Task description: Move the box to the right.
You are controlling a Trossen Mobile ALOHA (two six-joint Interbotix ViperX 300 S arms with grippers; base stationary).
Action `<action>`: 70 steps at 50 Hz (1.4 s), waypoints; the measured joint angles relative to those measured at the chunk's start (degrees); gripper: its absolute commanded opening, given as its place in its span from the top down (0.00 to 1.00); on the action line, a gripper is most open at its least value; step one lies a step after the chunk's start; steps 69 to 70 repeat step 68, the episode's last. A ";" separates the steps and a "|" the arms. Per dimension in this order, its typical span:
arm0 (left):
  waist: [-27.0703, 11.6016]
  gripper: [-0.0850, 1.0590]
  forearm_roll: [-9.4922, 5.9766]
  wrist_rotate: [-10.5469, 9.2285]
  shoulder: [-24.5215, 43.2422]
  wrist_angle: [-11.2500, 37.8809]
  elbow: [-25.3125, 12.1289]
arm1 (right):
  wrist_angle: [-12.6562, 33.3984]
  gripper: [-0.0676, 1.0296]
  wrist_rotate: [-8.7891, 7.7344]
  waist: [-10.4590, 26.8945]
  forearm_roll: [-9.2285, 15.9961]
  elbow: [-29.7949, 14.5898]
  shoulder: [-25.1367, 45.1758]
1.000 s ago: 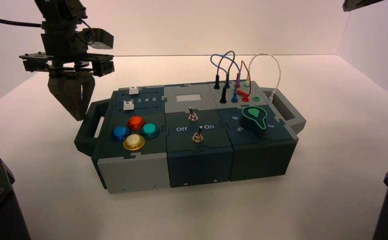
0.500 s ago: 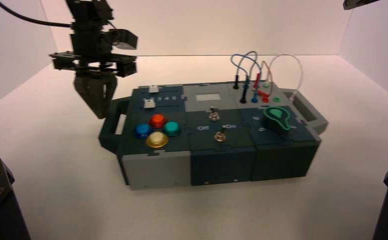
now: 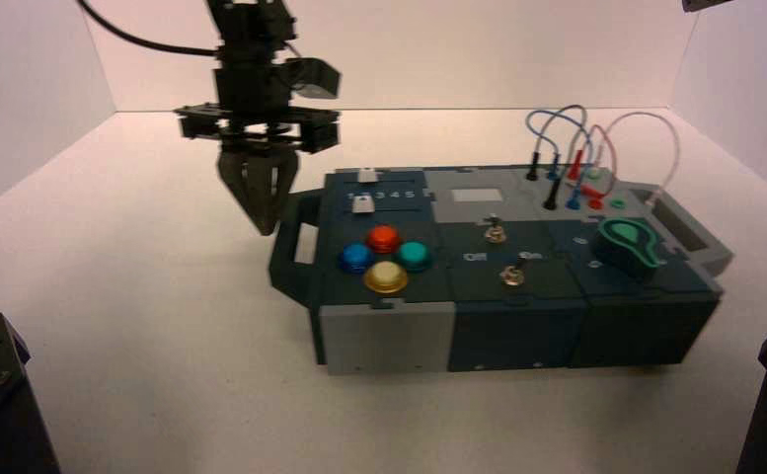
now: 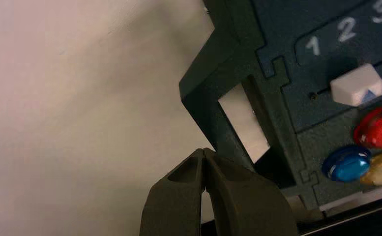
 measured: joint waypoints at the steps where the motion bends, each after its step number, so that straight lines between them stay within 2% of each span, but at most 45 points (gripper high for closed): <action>1: -0.18 0.95 0.00 0.00 0.09 0.18 -0.35 | -0.09 0.96 0.00 0.00 0.00 0.00 0.00; 23: -3.96 0.95 -0.53 0.00 3.43 2.55 -6.77 | -0.09 0.96 0.09 0.00 0.09 0.00 0.00; 28: -5.19 0.95 -1.05 0.00 4.13 2.99 -8.00 | 0.00 0.96 0.00 0.00 0.09 0.00 0.00; 42: -6.86 0.95 -1.93 0.18 4.48 2.64 -8.44 | -0.09 0.96 0.09 0.00 0.09 0.00 0.09; 52: -4.66 0.95 -1.93 0.18 0.35 0.35 -8.09 | 0.00 0.96 0.00 -0.09 0.18 0.00 0.09; 63: 0.53 0.95 -0.97 0.26 -8.79 -1.14 -4.75 | -0.09 0.96 0.00 -0.09 0.18 0.00 0.09; 70: 1.32 0.95 -0.70 0.26 -10.63 -1.41 -3.69 | -0.09 0.96 0.09 0.00 0.18 0.00 0.18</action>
